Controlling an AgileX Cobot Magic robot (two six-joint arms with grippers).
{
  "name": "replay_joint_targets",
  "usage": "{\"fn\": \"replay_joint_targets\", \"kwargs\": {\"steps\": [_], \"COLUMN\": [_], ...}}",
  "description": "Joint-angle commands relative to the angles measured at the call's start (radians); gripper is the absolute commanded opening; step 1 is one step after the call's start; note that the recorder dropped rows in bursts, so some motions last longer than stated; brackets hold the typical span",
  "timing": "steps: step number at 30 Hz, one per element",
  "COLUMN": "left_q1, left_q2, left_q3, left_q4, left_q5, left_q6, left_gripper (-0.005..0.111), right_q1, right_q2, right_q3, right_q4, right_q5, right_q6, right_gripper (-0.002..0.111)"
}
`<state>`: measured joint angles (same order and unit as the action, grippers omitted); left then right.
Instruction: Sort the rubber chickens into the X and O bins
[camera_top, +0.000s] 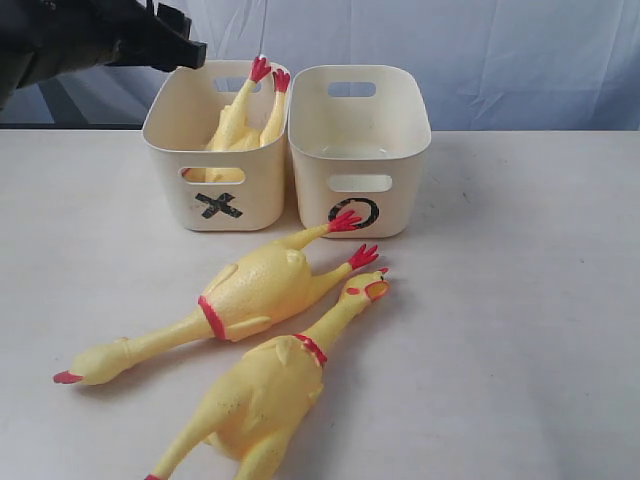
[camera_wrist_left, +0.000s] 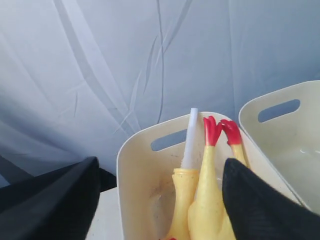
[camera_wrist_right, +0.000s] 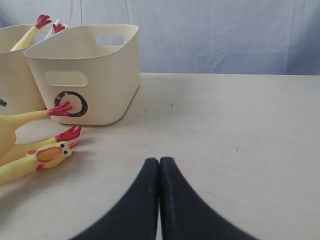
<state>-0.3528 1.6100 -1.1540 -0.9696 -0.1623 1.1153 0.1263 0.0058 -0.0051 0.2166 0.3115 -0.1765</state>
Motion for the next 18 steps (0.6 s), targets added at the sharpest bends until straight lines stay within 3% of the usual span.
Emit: {"fn": "replay_joint_targets", "kwargs": {"steps": [1, 13, 18], "left_q1": [0.002, 0.075, 0.120], "left_q2": [-0.041, -0.219, -0.341], "left_q3": [0.002, 0.163, 0.234], "left_q4": [-0.004, 0.001, 0.023], "left_q5": [0.073, 0.172, 0.303], "left_q6": [-0.005, 0.018, 0.018], "left_gripper": [0.064, 0.056, 0.056], "right_q1": [0.003, 0.003, 0.003], "right_q2": [-0.006, -0.006, -0.006], "right_q3": [0.005, 0.005, 0.005], "right_q4": [-0.003, -0.003, -0.001], "right_q5": [-0.007, -0.007, -0.007], "right_q6": [-0.002, -0.002, -0.002], "right_gripper": [0.000, 0.000, 0.000]}}
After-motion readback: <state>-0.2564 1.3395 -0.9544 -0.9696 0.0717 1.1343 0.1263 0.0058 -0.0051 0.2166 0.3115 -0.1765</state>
